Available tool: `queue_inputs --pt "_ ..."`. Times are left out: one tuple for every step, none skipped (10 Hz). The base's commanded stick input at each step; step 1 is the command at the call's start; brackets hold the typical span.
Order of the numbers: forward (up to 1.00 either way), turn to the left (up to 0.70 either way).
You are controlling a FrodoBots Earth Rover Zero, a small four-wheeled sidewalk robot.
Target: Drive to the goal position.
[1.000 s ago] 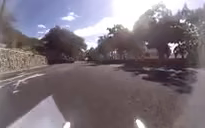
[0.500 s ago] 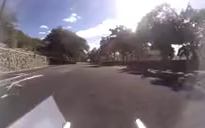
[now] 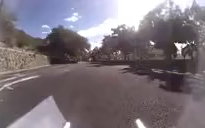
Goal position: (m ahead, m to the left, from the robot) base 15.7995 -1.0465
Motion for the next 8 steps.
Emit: queue_inputs --pt "0.0 0.0" --pt "0.0 0.0" --pt "0.0 0.0" --pt "0.0 0.0" --pt "0.0 0.0" --pt "0.0 0.0" --pt "0.0 0.0" --pt "0.24 0.0"
